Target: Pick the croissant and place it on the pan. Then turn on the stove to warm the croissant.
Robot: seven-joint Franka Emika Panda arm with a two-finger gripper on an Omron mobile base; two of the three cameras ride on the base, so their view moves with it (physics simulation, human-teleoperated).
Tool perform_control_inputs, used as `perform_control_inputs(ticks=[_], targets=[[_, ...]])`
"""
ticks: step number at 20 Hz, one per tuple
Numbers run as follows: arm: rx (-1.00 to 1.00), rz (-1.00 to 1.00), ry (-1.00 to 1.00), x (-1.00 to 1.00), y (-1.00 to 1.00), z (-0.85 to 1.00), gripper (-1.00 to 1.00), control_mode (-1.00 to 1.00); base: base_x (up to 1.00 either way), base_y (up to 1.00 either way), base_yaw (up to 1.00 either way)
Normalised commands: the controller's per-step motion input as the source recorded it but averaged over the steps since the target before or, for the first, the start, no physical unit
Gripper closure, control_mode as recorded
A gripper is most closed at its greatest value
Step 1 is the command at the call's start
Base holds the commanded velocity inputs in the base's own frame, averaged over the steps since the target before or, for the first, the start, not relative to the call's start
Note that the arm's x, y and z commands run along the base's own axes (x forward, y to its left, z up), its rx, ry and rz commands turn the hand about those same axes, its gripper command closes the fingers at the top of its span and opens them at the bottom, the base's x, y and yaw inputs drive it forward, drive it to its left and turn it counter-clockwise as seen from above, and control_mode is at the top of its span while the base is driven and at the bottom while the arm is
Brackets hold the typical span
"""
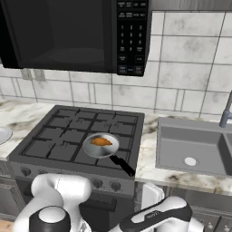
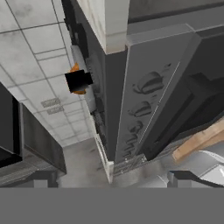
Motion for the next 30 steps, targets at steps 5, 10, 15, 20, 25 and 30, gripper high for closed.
perform_control_inputs(ticks=[5, 10, 15, 20, 25, 30], targets=[[0.00, 0.10, 0.13, 0.01, 0.00, 0.00, -1.00, -1.00, 0.00, 0.00, 0.00], [0.00, 0.09, 0.02, 0.00, 0.00, -0.01, -1.00, -1.00, 0.00, 0.00, 0.00], [0.00, 0.05, -0.01, 0.00, 0.01, -0.11, 1.00, -1.00, 0.00, 0.00, 0.00], [0.01, 0.00, -0.09, 0.00, 0.00, -0.10, 1.00, -1.00, 0.00, 0.00, 0.00], [0.01, 0.00, -0.05, 0.00, 0.00, -0.02, 1.00, -1.00, 0.00, 0.00, 0.00], [0.00, 0.00, -0.03, 0.00, 0.00, 0.00, 1.00, -1.00, 0.00, 0.00, 0.00]])
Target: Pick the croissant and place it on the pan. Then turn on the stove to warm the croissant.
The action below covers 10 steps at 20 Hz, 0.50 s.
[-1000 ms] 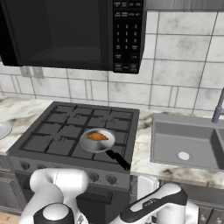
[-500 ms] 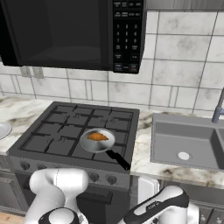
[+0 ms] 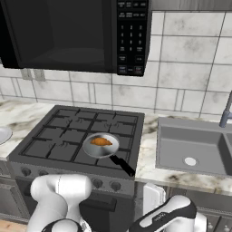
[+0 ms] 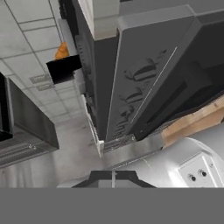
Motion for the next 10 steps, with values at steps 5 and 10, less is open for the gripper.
perform_control_inputs(ticks=[5, 10], targets=[[0.00, 0.00, -0.01, 0.00, 0.12, -0.06, 1.00, -1.00, 0.00, 0.00, 0.00], [0.00, 0.00, 0.00, 0.03, 0.16, -0.10, 1.00, -1.00, 0.00, 0.00, 0.00]])
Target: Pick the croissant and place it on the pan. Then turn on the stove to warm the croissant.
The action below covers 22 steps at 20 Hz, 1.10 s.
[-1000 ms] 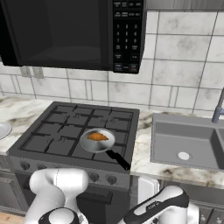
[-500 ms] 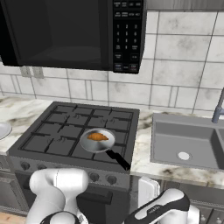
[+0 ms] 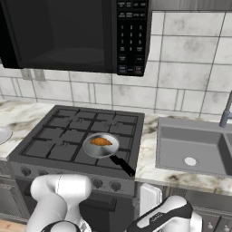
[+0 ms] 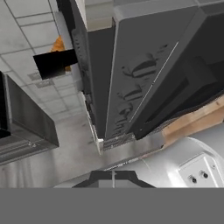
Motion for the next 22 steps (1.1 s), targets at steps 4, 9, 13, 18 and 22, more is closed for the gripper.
perform_control_inputs(ticks=[4, 9, 13, 18, 22], targets=[[0.00, 0.00, -0.01, 0.06, 0.15, -0.09, 1.00, -1.00, 0.00, 0.00, 0.00], [0.00, 0.00, -0.03, 0.01, 0.07, -0.02, 1.00, -1.00, 0.00, 0.00, 0.00], [0.00, 0.00, -0.04, 0.06, 0.01, 0.00, 1.00, -1.00, 0.00, 0.00, 0.00], [0.00, 0.01, -0.07, 0.14, 0.07, -0.01, 1.00, -1.00, 0.00, 0.00, 0.00], [0.00, 0.00, -0.08, 0.14, 0.13, -0.02, 1.00, -1.00, 0.00, 0.00, 0.00]])
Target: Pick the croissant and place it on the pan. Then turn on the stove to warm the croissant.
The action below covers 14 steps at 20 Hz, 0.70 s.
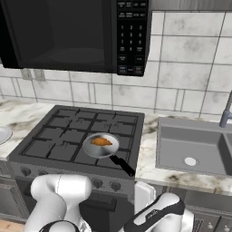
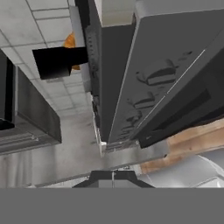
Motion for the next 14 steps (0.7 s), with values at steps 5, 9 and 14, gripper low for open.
perform_control_inputs(ticks=[5, 9, 14], targets=[[0.00, 0.00, -0.10, 0.06, 0.14, -0.01, 1.00, -1.00, 0.00, 0.00, 0.00], [0.00, 0.00, -0.09, 0.03, 0.10, -0.04, 1.00, -1.00, 0.00, 0.00, 0.00], [0.00, 0.00, -0.09, 0.03, 0.05, -0.03, 1.00, -1.00, 0.00, 0.00, 0.00]])
